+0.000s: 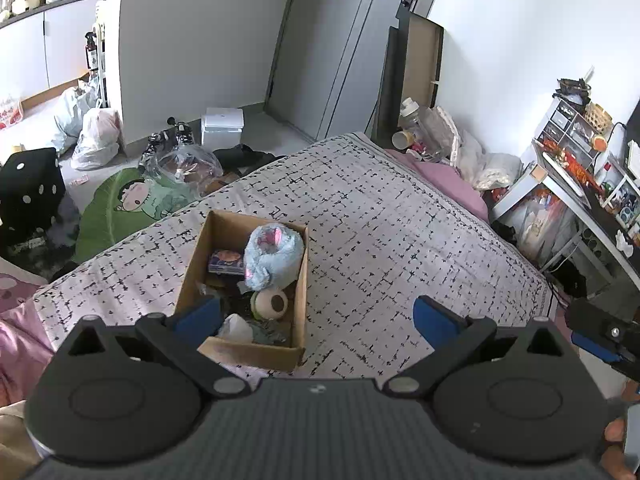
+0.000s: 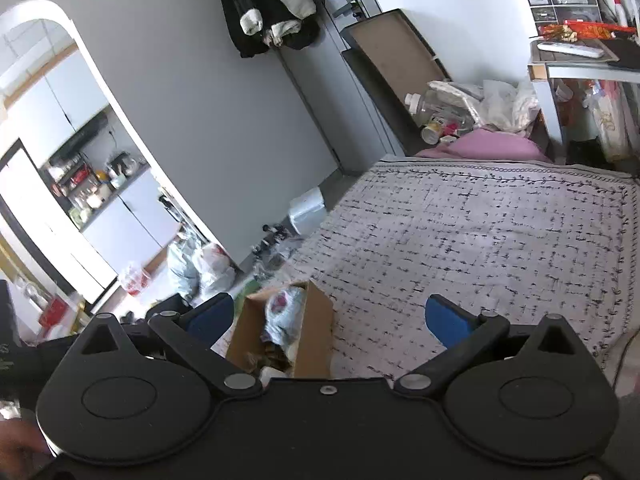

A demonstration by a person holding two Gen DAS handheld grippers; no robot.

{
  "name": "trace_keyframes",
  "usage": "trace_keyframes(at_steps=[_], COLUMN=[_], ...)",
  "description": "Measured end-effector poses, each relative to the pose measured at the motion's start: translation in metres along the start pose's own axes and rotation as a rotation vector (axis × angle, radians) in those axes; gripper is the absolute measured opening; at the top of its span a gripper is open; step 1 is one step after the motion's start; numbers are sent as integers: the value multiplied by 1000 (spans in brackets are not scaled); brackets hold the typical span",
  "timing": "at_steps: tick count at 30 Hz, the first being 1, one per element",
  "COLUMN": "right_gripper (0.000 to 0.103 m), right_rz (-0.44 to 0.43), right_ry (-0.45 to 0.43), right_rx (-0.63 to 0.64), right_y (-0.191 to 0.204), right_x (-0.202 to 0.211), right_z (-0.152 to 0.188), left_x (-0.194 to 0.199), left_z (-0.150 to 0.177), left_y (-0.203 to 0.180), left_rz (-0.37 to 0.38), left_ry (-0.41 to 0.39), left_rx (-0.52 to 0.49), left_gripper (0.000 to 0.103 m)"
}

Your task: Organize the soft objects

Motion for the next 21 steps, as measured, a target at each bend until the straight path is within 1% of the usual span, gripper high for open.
trace_keyframes(at_steps=[1,9,13,17,21], right_gripper=[103,103,103,103,103], right_rz=[18,-7,13,10,30], right_ry=[10,47,61,80,86], right_rx=[17,48,97,95,124], right_y=[3,14,21,20,24], right_x=[0,0,0,-1,1], right_z=[3,18,26,35,41], left_x=[2,14,17,20,21], left_z=[1,16,23,30,37], left_y=[1,11,14,16,18], left_rz=[-3,-39,-43,-50,-53], left_ry=[0,-12,-11,-18,-21], left_rx=[-3,-35,-43,-63,-82], left_gripper=[103,103,103,103,103])
Point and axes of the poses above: each gripper's, at about its wrist camera, not at the fingertips, and x roughly against the way its jaws point, y to its left, z to its underside, the point moved 7 cm from there along -x, roughly the way its jaws point, and after that the axes turned 10 degrees about -z, right-handed, at the moved point
